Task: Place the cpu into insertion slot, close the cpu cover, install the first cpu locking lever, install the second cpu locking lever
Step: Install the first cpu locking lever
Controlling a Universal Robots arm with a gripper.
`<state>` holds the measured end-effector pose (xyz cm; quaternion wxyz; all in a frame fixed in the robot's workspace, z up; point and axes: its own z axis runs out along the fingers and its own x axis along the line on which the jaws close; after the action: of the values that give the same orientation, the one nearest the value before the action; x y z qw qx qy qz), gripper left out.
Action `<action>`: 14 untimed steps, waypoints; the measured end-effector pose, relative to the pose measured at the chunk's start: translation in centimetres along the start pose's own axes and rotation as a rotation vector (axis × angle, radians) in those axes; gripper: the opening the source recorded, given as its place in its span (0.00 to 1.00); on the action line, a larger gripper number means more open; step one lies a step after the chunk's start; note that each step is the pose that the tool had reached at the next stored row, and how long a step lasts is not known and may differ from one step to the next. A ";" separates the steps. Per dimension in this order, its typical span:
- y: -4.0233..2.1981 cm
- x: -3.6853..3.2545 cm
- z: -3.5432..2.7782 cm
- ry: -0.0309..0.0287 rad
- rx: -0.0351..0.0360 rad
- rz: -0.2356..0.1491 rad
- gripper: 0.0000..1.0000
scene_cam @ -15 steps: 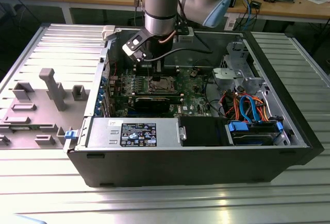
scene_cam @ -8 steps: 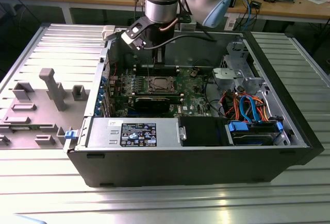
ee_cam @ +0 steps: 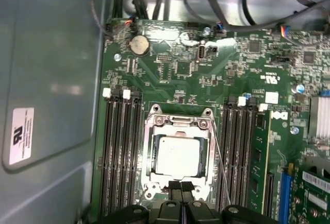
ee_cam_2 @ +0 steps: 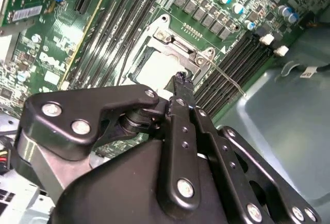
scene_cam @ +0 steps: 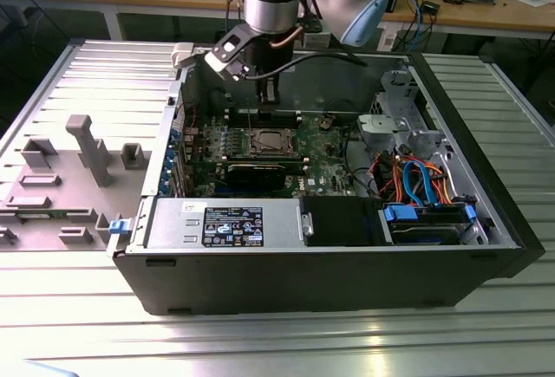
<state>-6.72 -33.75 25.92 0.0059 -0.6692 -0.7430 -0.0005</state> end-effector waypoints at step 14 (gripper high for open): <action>-0.20 -0.04 0.03 -0.0008 -0.0020 -0.067 0.11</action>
<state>-6.91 -33.80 25.89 0.0049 -0.6441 -0.7649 -0.0012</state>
